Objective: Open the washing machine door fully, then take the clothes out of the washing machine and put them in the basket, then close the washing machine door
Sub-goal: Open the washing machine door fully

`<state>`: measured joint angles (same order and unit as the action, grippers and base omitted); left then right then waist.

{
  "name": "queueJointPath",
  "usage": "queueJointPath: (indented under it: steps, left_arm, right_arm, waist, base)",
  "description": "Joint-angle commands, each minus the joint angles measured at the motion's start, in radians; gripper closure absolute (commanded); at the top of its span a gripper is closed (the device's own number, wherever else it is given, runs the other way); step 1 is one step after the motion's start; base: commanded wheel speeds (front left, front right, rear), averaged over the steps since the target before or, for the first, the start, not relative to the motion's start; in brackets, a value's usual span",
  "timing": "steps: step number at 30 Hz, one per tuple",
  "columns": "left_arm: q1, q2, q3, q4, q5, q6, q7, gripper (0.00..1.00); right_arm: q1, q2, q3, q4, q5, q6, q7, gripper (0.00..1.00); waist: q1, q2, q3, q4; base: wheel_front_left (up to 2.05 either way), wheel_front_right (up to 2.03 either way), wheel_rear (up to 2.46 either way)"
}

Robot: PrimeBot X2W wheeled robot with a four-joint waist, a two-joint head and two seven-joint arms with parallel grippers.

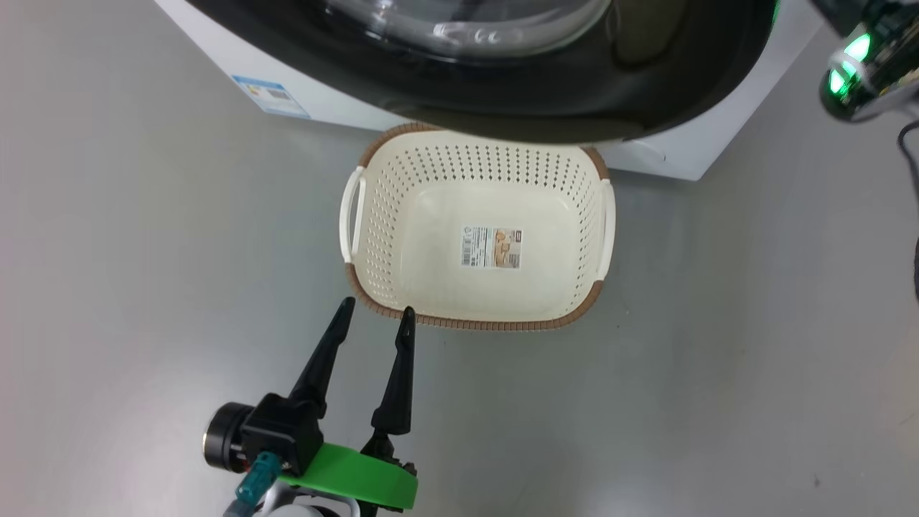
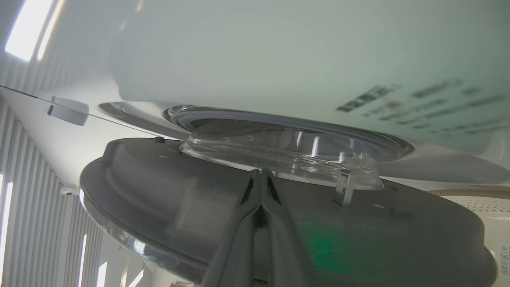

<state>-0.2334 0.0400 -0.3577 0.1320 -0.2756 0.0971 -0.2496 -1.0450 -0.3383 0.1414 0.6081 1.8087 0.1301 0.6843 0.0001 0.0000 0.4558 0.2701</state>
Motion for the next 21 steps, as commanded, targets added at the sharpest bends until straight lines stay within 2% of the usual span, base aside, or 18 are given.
queueJointPath:
  steps: [1,21]
  left_arm:
    - [-0.002,0.01,0.033,-0.018,0.002,-0.002,-0.012,0.0]
    - [0.058,0.01,0.089,0.003,0.042,-0.038,-0.012,0.0]
  right_arm:
    - [0.043,0.029,0.016,-0.036,-0.016,0.001,0.015,1.0]
    - [0.247,0.135,0.023,-0.12,-0.082,0.001,0.06,1.0]
  waist:
    - [-0.0001,0.0,-0.024,-0.007]
    - [-0.0001,0.0,-0.144,-0.043]
  base:
    - [0.0,0.0,0.0]
    - [0.0,0.0,0.0]
